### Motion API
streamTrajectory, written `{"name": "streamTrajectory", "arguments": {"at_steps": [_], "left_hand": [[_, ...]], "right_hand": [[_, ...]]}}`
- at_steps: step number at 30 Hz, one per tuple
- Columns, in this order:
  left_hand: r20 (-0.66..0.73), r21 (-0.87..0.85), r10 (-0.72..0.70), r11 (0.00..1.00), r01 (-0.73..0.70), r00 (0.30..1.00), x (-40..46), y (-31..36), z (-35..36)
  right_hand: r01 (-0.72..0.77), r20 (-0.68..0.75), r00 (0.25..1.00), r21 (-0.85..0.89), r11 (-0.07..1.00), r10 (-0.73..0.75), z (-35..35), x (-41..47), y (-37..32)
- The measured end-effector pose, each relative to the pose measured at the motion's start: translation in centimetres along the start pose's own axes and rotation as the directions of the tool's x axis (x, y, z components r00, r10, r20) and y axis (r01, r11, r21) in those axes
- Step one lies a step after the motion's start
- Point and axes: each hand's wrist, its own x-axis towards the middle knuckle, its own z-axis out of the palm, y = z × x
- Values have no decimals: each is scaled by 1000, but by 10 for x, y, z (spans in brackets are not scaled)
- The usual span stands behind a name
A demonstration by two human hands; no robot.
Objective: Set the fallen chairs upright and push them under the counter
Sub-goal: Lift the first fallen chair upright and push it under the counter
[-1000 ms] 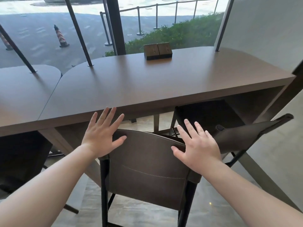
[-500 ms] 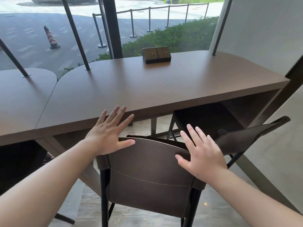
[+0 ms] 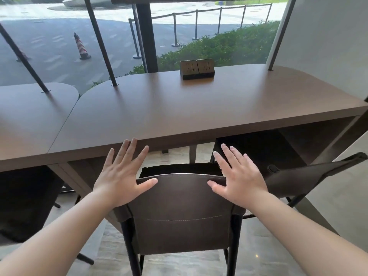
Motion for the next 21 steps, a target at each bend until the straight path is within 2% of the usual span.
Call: {"name": "streamTrajectory", "arguments": {"at_steps": [5, 9, 15, 21], "left_hand": [[24, -19, -163, 986, 164, 986, -17, 12, -2], [45, -33, -243, 969, 245, 969, -24, 24, -6], [25, -12, -286, 958, 286, 958, -26, 42, -10], [21, -19, -312, 950, 312, 950, -22, 65, -9]], "right_hand": [[99, 5, 995, 100, 990, -100, 3, 30, 14], [171, 5, 985, 98, 980, -172, 5, 49, 23], [277, -125, 956, 94, 956, -264, 23, 65, 42], [316, -92, 947, 86, 945, -309, 32, 71, 63]]}}
